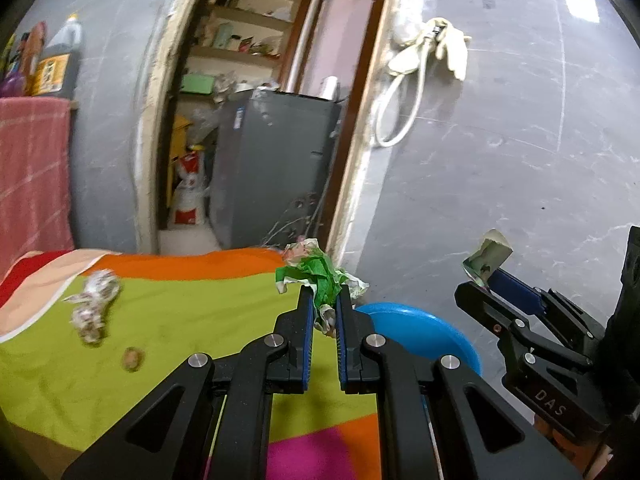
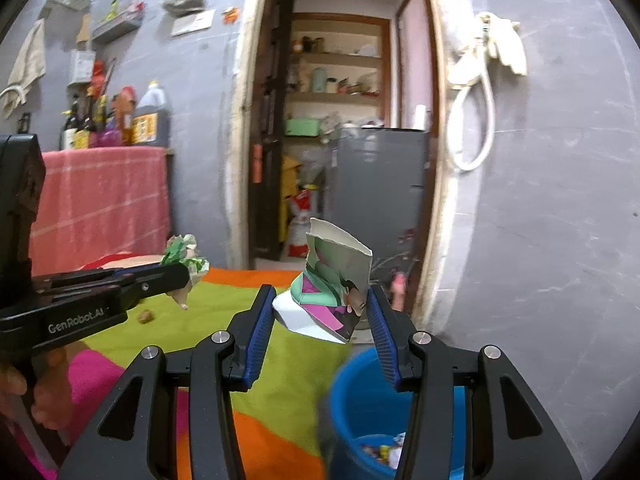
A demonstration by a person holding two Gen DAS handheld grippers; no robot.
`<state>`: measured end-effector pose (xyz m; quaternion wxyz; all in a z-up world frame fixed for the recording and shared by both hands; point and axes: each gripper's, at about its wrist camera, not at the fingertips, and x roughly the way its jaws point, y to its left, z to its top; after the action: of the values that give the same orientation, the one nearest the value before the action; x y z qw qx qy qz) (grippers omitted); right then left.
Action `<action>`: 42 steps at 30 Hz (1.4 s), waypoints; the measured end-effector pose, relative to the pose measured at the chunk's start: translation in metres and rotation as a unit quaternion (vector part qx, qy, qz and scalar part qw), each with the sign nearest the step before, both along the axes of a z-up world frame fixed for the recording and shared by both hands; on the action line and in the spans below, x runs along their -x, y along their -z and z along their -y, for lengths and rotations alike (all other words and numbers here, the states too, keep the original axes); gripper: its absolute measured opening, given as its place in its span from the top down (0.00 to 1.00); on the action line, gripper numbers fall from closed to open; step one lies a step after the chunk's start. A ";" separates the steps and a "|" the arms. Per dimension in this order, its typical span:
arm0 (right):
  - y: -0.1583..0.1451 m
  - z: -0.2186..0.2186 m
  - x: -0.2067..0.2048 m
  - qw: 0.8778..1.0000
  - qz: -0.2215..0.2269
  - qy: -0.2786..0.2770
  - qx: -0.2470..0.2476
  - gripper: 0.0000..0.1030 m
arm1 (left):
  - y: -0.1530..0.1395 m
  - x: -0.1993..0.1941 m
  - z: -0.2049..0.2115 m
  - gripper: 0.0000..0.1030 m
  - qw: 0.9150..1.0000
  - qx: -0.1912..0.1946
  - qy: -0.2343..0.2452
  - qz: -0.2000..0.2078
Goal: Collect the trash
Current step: 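Grasp the green wrapper with the left gripper while the right grasps the white-and-pink paper, then carry both pieces over the blue bucket and open both grippers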
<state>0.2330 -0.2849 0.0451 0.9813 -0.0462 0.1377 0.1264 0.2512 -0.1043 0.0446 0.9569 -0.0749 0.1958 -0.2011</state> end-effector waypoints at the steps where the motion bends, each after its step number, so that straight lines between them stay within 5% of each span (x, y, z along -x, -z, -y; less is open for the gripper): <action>1: 0.000 0.007 -0.001 1.000 0.003 0.008 -0.002 0.57 | 0.000 -0.002 0.008 0.93 1.000 -0.002 0.004 0.003; 20: 0.025 0.113 -0.007 0.989 0.021 0.140 -0.030 0.57 | 0.019 -0.049 0.128 0.93 0.996 -0.029 0.081 0.003; 37: 0.047 0.135 -0.041 0.986 -0.031 0.150 -0.068 0.54 | 0.043 -0.087 0.147 0.91 0.994 -0.029 0.085 -0.059; 42: 0.049 0.139 -0.046 0.984 -0.037 0.154 -0.081 0.50 | 0.048 -0.094 0.150 0.83 0.993 -0.036 0.084 -0.075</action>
<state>0.2795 -0.4239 -0.0037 0.9838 0.0599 0.1683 -0.0143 0.3455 -0.2540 -0.0033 0.9213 -0.0389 0.2797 -0.2673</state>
